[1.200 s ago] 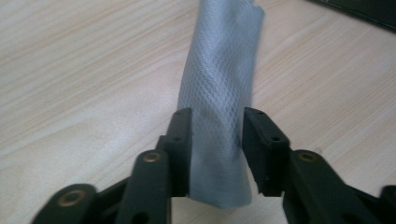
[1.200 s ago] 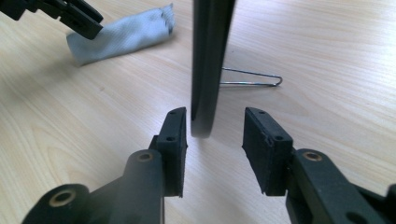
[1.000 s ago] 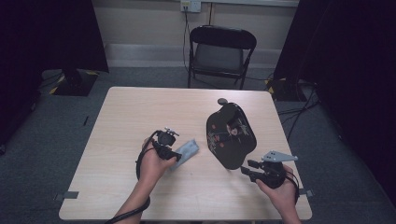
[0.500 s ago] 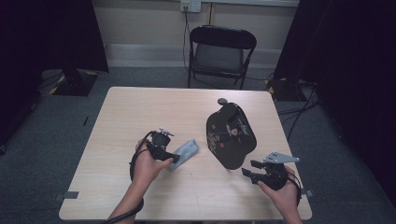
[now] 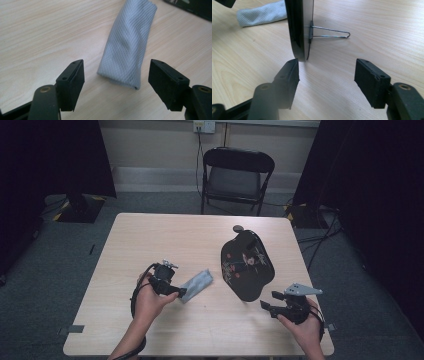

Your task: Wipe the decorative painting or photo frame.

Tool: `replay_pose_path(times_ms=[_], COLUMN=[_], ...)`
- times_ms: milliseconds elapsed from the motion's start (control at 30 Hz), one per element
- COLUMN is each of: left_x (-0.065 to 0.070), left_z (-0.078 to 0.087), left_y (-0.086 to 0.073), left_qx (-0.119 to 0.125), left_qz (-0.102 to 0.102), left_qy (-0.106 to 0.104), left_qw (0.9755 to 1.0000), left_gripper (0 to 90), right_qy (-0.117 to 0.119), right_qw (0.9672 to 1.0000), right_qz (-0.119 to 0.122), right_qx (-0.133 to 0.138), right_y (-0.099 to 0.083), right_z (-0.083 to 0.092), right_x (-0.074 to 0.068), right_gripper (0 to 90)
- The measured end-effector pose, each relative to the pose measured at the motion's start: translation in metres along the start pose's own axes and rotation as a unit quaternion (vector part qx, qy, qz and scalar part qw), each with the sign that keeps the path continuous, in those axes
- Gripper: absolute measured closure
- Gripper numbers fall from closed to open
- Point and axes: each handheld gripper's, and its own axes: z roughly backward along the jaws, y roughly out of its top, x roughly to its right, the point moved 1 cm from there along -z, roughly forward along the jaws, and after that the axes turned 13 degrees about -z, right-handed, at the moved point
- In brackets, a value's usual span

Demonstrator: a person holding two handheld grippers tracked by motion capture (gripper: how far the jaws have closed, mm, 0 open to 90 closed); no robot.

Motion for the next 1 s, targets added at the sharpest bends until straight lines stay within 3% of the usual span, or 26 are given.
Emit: replay_pose_path(times_ms=[667, 1000], left_x=[-0.014, -0.017], left_z=[0.007, 0.006], left_y=[-0.029, -0.047], left_qx=[0.011, 0.002], left_qz=[0.016, -0.004], left_qy=[0.003, 0.014], left_qw=[0.9998, 0.9999], left_gripper=[25.9, 25.6], right_qy=[-0.011, -0.016], right_qw=[0.9999, 0.9997], right_qz=[0.002, 0.008], right_qx=[-0.011, -0.019], right_y=[-0.006, -0.011], right_z=[-0.006, -0.012], right_x=[0.011, 0.016], right_gripper=[27.8, 23.9])
